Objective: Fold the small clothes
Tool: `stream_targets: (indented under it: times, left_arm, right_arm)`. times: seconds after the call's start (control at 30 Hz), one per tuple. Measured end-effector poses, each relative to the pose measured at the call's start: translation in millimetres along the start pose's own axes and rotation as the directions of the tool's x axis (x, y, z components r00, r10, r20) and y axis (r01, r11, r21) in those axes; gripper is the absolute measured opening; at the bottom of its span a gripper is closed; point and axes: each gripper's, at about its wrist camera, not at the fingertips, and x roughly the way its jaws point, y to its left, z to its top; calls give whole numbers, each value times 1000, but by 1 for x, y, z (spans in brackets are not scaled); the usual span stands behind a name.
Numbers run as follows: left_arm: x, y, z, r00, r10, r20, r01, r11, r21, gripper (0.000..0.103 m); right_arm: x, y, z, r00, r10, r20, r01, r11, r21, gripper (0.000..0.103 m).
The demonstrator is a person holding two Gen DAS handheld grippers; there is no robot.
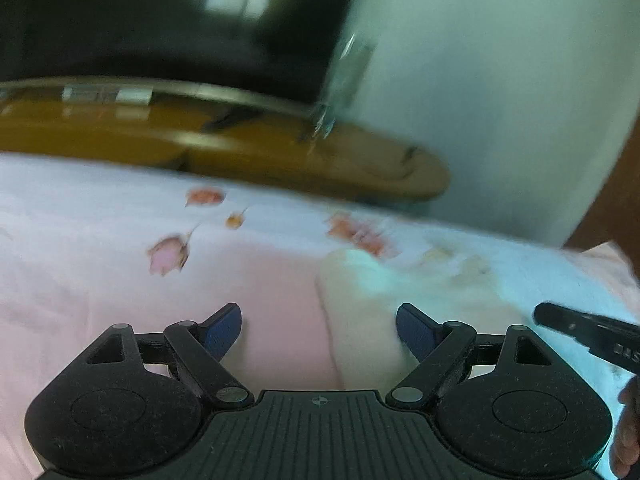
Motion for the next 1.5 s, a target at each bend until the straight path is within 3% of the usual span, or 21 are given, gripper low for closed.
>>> stream_targets:
  times: [0.03, 0.1, 0.17, 0.33, 0.4, 0.47, 0.5, 0.53, 0.6, 0.7, 0.8, 0.83, 0.87, 0.9, 1.1, 1.37, 1.43, 1.5]
  left_arm:
    - [11, -1, -2, 999, 7, -42, -6, 1000, 18, 91]
    - [13, -7, -4, 999, 25, -28, -23, 998, 50, 92]
    - [7, -11, 0, 999, 37, -37, -35, 998, 59, 92]
    - [-36, -11, -11, 999, -5, 49, 1, 997, 80, 92]
    - [-31, -7, -22, 1000, -1, 7, 1, 997, 82, 92]
    - [-16, -2, -30, 1000, -21, -17, 22, 998, 65, 97]
    - [-16, -4, -29, 1000, -9, -16, 10, 997, 80, 98]
    - [-17, -7, -27, 1000, 3, -27, -1, 997, 79, 97]
    - [-31, -13, -23, 1000, -3, -18, 4, 996, 94, 96]
    - [-60, -17, -32, 1000, -15, 14, 13, 992, 128, 96]
    - [-54, -14, -51, 999, -5, -40, 10, 993, 119, 96]
    - [-49, -12, -55, 999, -22, -49, 27, 994, 102, 96]
    - [-47, -11, -56, 999, -31, -40, 34, 996, 80, 97]
    - [-48, -13, -55, 999, -20, -43, 24, 996, 91, 97]
    - [-72, -24, -57, 999, -8, -46, 14, 990, 144, 96]
    - [-107, -32, -77, 998, -46, -53, 54, 984, 168, 96]
    - [-111, -35, -92, 995, -51, -83, 65, 982, 179, 96]
    - [-111, -41, -114, 992, -41, -122, 68, 972, 225, 97]
  right_arm:
    - [11, 2, 0, 1000, -5, -16, 4, 1000, -23, 20]
    - [39, 1, -9, 989, -86, -124, 76, 994, -84, 19]
    - [38, -5, -12, 992, -87, -94, 82, 995, -52, 26]
    - [-2, -1, -12, 998, -49, -46, 49, 999, -16, 25]
    - [-23, 9, -14, 1000, -3, -11, 2, 1000, -31, 25]
    - [-20, 20, -23, 999, -2, -54, -3, 995, -101, 24]
    - [-9, 23, -32, 993, -50, -110, 33, 988, -151, 24]
    - [-10, 20, -35, 995, -59, -79, 47, 988, -147, 28]
    - [-11, 12, -27, 992, -60, -110, 53, 996, -70, 32]
    - [-38, 17, -21, 997, -34, -74, 31, 998, -46, 26]
    - [-60, 25, -32, 998, 20, -65, -23, 999, -48, 28]
    - [-58, 30, -40, 996, 9, -91, -16, 997, -76, 30]
    - [-46, 35, -49, 989, -51, -140, 32, 990, -135, 29]
    - [-39, 39, -52, 989, -81, -125, 60, 984, -167, 33]
    - [-62, 43, -48, 990, -76, -118, 62, 991, -120, 31]
    - [-99, 47, -60, 995, -50, -82, 44, 996, -73, 30]
    - [-99, 47, -68, 993, -51, -107, 45, 997, -64, 30]
    - [-88, 43, -87, 979, -66, -191, 54, 997, -64, 32]
